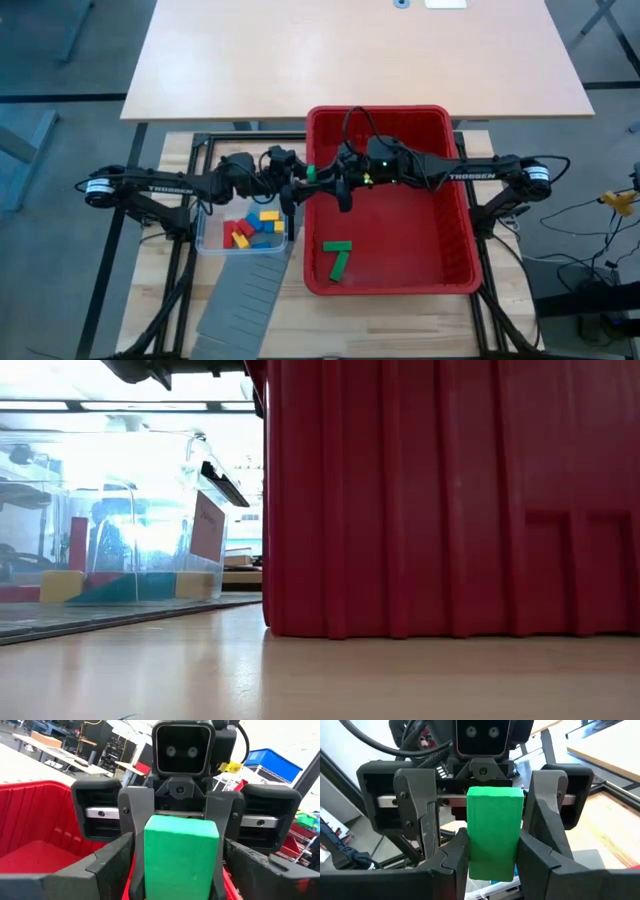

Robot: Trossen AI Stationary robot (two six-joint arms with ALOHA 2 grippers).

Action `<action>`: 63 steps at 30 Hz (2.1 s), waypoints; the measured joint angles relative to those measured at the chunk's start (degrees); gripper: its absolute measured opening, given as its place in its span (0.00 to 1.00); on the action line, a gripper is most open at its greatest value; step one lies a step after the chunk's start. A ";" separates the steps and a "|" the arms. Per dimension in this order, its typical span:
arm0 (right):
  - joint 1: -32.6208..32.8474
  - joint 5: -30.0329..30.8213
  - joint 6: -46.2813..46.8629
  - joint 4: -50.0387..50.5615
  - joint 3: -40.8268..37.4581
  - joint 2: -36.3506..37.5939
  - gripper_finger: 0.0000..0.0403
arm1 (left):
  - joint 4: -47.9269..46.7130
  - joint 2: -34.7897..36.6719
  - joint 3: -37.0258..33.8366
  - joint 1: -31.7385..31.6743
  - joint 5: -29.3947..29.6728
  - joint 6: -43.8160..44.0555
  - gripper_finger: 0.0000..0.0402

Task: Sort blocks
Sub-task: Remove the top green block from the red bin

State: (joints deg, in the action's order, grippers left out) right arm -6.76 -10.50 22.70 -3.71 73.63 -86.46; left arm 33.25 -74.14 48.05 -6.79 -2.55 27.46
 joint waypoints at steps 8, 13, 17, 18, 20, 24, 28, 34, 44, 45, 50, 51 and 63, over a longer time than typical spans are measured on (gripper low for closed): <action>0.11 -0.14 -0.12 0.07 0.00 0.00 0.28 | 0.42 0.10 -0.02 -0.09 0.07 0.00 0.68; 0.39 -0.89 -0.20 0.40 0.00 0.00 0.29 | 3.25 0.65 -0.02 -0.23 0.93 -0.44 0.61; 0.44 -0.79 -0.22 0.26 0.00 0.00 0.29 | 2.91 1.20 -0.02 -0.24 -0.08 -2.03 0.49; 0.39 -0.72 -0.22 0.13 0.00 0.00 0.28 | 2.26 1.22 -0.02 -0.24 -0.47 -2.26 0.46; 0.41 -0.55 -0.21 0.26 0.00 0.02 0.28 | 0.67 1.20 -0.02 -0.24 -0.92 -1.96 0.41; 0.42 -0.52 -0.24 0.44 -0.02 0.02 0.29 | -0.23 1.18 -0.02 -0.24 -1.41 -1.52 0.34; 0.42 -0.54 -0.60 0.17 -0.02 0.02 0.29 | 0.32 1.16 -0.02 -0.43 -1.54 -2.41 0.31; 0.42 -0.58 -1.03 0.07 -0.02 0.02 0.29 | 0.12 1.15 -0.02 -0.64 -1.81 -2.82 0.28; 0.37 -0.26 -2.85 0.00 -0.02 0.18 0.37 | -4.75 3.50 -0.02 -0.92 -1.49 -3.91 0.28; 0.37 -0.26 -3.04 0.00 -0.02 0.39 0.37 | -6.12 4.28 -0.04 -0.96 -1.46 -4.32 0.28; -0.04 -0.41 -4.15 -0.15 0.00 1.09 0.37 | -15.28 9.64 -0.15 -1.54 -1.42 -4.96 0.28; -0.13 -0.41 -4.24 -0.06 0.00 1.18 0.37 | -17.70 11.09 -0.15 -1.62 -1.42 -4.96 0.28; -0.90 -0.39 -6.88 6.36 0.00 1.36 0.33 | -55.49 26.51 -0.15 -1.58 -0.13 -3.28 0.28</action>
State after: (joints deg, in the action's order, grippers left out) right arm -7.66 -10.90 15.81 2.66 73.63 -85.10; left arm -22.24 -47.64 47.90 -8.37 -2.68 24.18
